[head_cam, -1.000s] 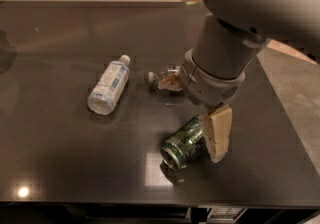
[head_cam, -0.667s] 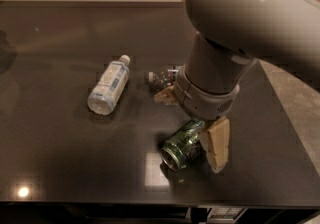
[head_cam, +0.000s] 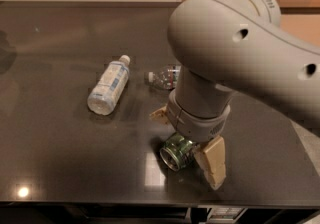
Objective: Place green can upright
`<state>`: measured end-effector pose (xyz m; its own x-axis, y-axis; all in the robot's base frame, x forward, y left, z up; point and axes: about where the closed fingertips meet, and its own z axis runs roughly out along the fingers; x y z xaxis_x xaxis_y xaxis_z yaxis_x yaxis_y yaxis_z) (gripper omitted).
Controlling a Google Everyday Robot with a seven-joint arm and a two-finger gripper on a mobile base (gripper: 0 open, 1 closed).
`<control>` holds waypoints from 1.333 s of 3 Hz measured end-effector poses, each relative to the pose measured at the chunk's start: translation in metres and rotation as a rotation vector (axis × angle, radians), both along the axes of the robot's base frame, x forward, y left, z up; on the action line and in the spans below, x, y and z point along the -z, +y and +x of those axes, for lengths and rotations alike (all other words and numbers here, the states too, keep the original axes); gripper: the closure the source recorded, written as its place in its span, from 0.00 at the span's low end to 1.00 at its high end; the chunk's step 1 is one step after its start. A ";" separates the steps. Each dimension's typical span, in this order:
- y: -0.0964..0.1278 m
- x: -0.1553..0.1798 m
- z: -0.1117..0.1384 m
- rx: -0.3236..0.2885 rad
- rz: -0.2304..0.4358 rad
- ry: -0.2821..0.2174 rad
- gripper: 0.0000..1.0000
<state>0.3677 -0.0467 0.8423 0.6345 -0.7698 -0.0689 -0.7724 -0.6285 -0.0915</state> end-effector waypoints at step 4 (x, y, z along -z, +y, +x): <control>-0.005 -0.015 0.012 0.086 0.043 0.048 0.87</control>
Offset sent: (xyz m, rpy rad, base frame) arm -0.0001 -0.0045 -0.0089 -0.0209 0.0277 -0.0193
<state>0.3801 -0.0516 0.8576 0.5611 -0.8172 -0.1315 -0.8277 -0.5556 -0.0789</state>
